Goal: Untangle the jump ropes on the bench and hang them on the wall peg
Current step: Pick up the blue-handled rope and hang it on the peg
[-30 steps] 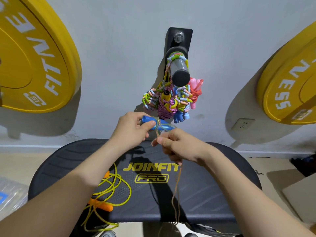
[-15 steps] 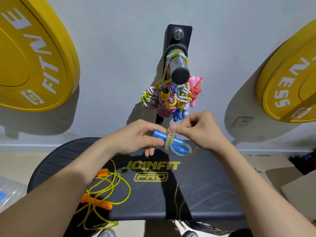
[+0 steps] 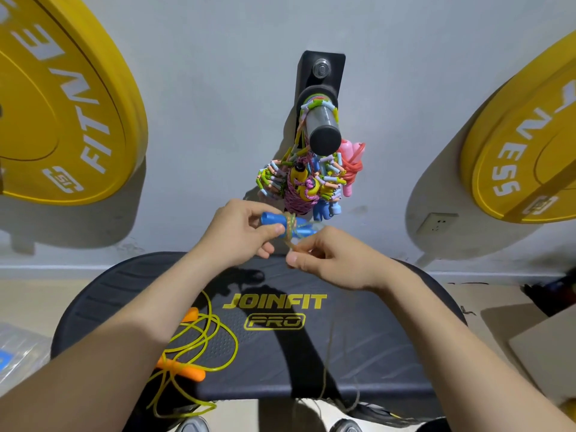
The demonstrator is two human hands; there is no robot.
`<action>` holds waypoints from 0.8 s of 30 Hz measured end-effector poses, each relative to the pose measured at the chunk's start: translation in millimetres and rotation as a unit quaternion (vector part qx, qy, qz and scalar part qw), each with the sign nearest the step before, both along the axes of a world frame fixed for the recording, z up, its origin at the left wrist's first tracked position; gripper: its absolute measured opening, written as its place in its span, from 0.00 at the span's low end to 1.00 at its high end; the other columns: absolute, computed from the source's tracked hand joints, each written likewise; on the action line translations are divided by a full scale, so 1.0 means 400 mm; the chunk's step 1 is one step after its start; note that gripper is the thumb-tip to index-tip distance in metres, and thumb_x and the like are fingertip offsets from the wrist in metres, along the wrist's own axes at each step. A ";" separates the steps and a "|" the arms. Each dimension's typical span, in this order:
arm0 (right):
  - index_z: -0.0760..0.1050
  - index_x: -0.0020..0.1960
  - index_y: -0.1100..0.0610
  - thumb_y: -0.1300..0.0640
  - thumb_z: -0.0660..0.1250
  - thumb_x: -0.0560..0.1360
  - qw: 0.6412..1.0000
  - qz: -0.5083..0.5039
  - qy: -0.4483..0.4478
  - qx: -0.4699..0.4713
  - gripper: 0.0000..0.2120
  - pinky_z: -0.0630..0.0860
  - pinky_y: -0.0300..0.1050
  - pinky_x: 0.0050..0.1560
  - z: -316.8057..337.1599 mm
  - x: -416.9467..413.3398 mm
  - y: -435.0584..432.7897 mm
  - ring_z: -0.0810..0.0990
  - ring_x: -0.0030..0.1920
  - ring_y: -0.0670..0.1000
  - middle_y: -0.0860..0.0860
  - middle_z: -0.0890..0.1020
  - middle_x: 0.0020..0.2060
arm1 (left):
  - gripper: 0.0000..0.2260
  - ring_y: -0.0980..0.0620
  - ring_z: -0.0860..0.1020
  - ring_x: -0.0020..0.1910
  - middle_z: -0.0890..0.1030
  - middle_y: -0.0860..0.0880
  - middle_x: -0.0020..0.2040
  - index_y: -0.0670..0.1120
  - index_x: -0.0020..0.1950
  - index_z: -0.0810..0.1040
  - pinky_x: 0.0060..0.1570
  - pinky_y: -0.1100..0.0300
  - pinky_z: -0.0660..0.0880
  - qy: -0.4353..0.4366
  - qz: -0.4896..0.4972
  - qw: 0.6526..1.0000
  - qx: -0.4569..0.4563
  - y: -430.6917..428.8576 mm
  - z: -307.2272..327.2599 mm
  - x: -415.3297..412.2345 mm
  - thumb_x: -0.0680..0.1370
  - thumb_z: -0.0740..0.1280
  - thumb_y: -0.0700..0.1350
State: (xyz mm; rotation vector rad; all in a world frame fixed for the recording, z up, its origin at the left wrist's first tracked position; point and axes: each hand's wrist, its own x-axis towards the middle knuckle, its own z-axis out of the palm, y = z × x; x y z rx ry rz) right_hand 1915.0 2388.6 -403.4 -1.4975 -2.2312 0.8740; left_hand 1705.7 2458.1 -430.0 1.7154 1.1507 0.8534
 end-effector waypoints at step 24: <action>0.85 0.52 0.57 0.48 0.60 0.88 0.950 -0.161 0.252 -0.092 0.19 0.62 0.39 0.26 0.020 0.022 -0.041 0.64 0.26 0.47 0.47 0.70 0.27 | 0.04 0.51 0.85 0.35 0.88 0.48 0.41 0.51 0.53 0.87 0.41 0.55 0.85 -0.208 0.071 0.973 -0.063 -0.083 0.074 0.073 0.81 0.74 0.42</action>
